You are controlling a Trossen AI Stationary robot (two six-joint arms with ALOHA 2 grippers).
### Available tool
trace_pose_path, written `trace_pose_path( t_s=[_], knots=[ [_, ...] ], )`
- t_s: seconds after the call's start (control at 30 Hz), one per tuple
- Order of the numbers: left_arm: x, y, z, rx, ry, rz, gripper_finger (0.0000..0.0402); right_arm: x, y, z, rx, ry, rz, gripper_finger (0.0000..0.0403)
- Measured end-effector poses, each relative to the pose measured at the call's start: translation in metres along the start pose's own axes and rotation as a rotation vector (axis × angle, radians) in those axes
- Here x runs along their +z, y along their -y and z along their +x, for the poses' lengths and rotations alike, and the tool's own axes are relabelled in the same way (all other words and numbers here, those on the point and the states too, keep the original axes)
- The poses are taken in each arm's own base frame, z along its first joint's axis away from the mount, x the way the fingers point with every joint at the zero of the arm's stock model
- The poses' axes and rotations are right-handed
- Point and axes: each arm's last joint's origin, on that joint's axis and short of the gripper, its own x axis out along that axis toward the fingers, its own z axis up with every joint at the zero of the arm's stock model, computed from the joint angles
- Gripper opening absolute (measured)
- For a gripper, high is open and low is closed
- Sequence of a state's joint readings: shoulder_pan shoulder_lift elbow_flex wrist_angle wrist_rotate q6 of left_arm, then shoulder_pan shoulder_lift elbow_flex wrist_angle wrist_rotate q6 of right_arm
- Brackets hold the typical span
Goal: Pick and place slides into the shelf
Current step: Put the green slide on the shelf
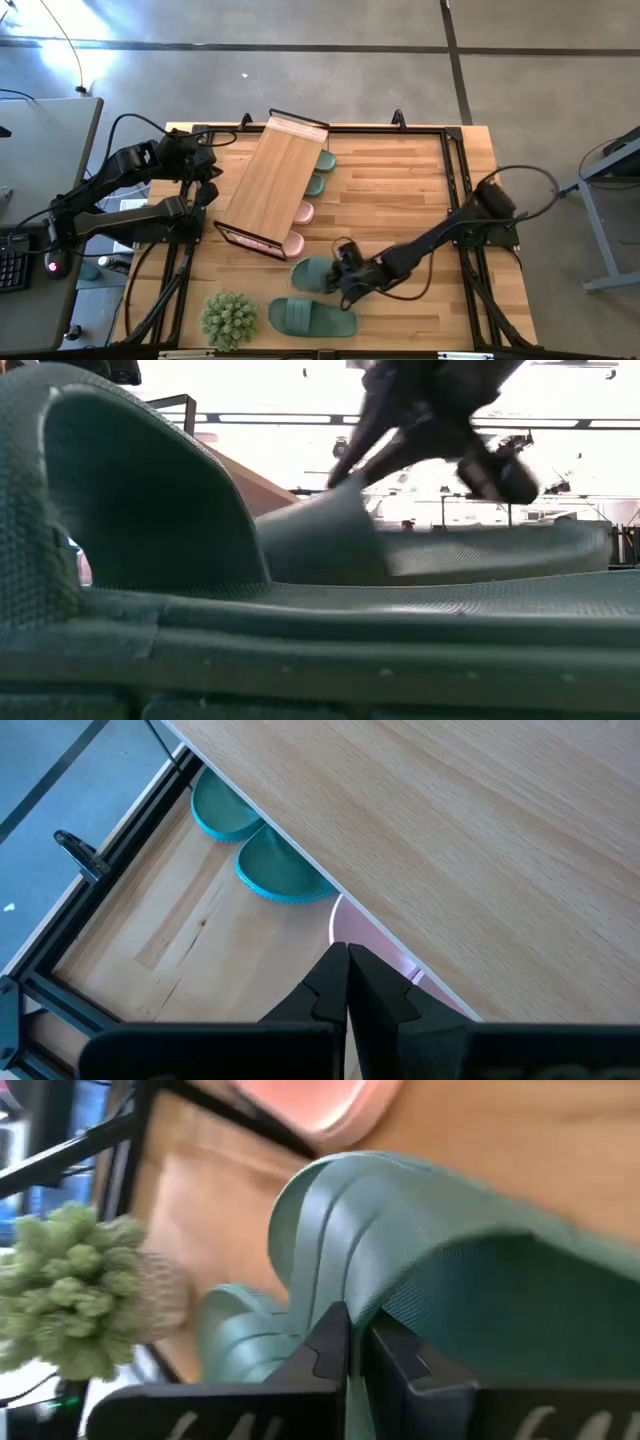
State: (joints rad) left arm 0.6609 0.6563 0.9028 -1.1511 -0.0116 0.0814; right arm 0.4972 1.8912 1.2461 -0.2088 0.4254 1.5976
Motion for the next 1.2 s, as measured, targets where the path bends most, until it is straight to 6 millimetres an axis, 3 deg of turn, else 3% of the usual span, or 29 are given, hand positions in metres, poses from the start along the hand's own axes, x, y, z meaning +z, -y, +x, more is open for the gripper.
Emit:
trace_pose_path(
  t_s=[0.3,0.43,0.57,0.77,1.0,1.2],
  knots=[
    [0.000,0.000,0.000,0.000,0.000,0.000,0.0001,0.024,0.006,-0.088,-0.152,0.136,-0.021,0.0001],
    [0.000,0.000,0.000,0.000,0.000,0.000,0.0001,0.044,0.006,-0.124,-0.126,0.261,0.002,0.0001],
    [0.000,0.000,0.000,0.000,0.000,0.000,0.0001,0.069,0.003,-0.148,-0.063,0.372,0.038,0.0000],
    [0.000,0.000,0.000,0.000,0.000,0.000,0.0001,0.118,-0.009,-0.161,0.037,0.475,0.088,0.0000],
    [0.000,0.000,0.000,0.000,0.000,0.000,0.0001,0.189,-0.034,-0.152,0.280,0.523,-0.004,0.0000],
    [0.000,0.000,0.000,0.000,0.000,0.000,0.0001,0.254,-0.023,-0.138,0.398,0.466,0.017,0.0000]
  ],
)
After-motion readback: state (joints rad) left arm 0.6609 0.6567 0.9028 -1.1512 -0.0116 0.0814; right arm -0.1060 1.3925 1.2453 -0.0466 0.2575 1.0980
